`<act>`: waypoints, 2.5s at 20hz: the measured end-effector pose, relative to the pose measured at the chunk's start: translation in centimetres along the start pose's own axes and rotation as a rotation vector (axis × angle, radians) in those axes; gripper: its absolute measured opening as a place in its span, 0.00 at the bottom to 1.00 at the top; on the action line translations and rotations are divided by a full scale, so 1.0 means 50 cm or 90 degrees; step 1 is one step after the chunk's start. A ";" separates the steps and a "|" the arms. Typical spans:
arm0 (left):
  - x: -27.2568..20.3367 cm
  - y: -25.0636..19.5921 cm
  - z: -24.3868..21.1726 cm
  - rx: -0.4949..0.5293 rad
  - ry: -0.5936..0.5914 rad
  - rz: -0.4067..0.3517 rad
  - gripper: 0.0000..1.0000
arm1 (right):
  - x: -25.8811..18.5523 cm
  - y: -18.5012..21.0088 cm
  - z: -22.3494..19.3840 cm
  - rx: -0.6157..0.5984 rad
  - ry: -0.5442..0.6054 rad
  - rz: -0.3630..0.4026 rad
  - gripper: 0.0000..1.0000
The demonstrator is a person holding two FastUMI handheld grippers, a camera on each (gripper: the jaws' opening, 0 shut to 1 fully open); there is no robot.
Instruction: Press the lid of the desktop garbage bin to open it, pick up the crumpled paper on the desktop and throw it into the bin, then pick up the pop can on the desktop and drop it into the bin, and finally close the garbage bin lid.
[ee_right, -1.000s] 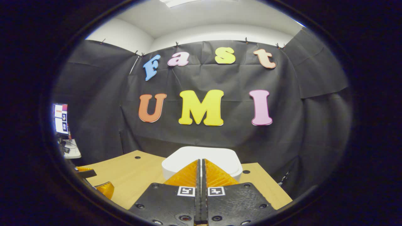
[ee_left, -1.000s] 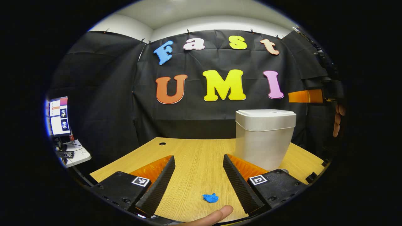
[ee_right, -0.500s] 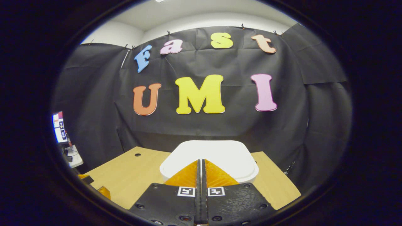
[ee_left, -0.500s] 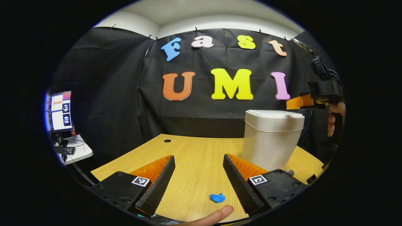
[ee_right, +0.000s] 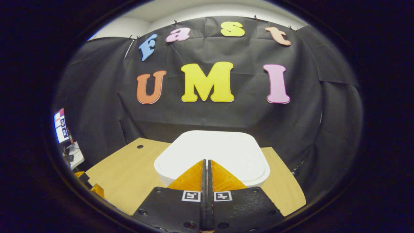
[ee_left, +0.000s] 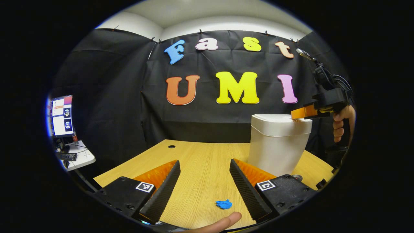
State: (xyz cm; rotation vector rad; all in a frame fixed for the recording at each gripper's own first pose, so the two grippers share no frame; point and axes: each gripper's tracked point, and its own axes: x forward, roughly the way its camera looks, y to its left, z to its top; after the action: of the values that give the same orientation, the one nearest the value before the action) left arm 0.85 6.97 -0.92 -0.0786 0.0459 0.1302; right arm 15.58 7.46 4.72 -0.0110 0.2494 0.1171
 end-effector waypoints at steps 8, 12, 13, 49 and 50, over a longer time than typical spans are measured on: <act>0.000 0.010 -0.001 0.002 0.003 0.003 0.99 | -0.087 0.021 0.016 -0.009 -0.060 -0.010 0.00; 0.001 0.011 -0.003 0.012 0.006 0.001 0.99 | -0.121 0.030 0.020 -0.036 -0.088 -0.011 0.24; 0.003 0.009 -0.005 0.015 0.008 -0.001 0.99 | -0.127 0.025 0.017 -0.035 -0.092 -0.017 0.44; 0.056 -0.107 -0.404 0.044 0.467 -0.111 0.76 | -0.224 -0.036 -0.323 -0.050 0.001 0.027 0.95; 0.065 -0.108 -0.403 0.045 0.460 -0.113 0.73 | -0.221 -0.032 -0.340 -0.058 0.004 0.028 0.95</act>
State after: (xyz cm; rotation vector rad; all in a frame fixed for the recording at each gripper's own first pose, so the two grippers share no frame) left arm 3.94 0.42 -20.75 -0.0553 0.7632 -0.0838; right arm 0.95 4.17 -9.03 -0.0961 0.2498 0.1725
